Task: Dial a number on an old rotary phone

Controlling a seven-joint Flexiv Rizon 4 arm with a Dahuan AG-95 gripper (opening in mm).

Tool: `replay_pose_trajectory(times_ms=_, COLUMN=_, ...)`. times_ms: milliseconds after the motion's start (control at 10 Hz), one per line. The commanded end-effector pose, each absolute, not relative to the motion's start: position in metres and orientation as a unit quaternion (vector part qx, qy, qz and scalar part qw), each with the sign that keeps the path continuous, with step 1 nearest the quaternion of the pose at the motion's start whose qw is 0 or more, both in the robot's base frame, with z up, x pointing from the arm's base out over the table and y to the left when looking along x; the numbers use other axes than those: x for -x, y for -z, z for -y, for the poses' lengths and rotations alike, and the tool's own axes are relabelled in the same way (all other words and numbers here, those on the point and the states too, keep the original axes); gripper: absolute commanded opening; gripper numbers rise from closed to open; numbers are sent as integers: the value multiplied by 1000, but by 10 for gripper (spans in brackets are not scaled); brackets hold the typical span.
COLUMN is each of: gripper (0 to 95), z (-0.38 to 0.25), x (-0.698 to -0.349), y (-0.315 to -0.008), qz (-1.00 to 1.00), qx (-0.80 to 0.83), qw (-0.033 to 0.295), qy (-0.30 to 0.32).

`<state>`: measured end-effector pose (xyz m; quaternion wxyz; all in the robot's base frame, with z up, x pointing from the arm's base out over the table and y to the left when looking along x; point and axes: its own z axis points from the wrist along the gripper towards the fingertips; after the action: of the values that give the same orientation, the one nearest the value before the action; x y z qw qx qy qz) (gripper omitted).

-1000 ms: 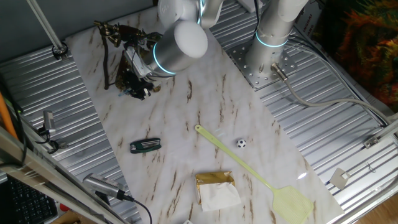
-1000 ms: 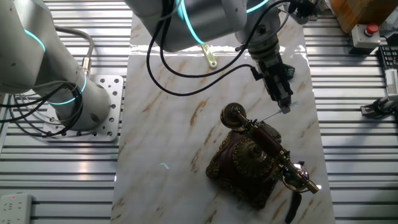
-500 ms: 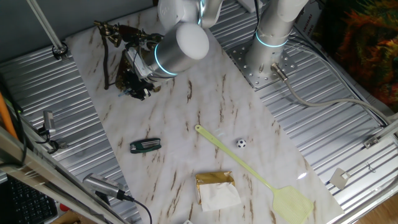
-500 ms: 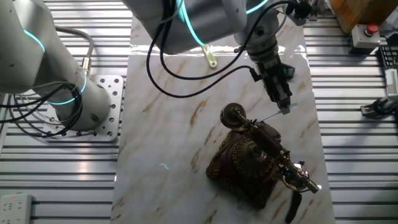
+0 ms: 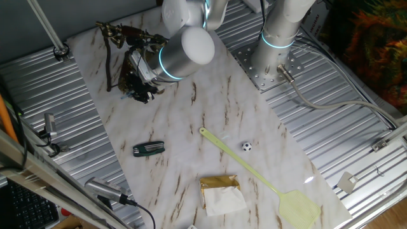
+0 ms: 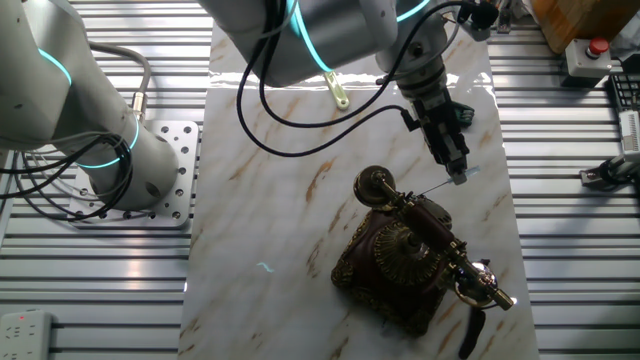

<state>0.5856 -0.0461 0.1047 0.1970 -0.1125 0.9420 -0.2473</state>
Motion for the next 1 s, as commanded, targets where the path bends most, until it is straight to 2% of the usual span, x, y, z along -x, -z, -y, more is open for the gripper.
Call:
replay_pose_trajectory(times_ms=100, gripper=0, z=47, x=-585, y=-104, qz=-942, qx=113, qw=194, qy=249)
replay_pose_trajectory(times_ms=1000, gripper=0, z=46, x=-585, y=-104, qz=-942, qx=104, qw=180, qy=262)
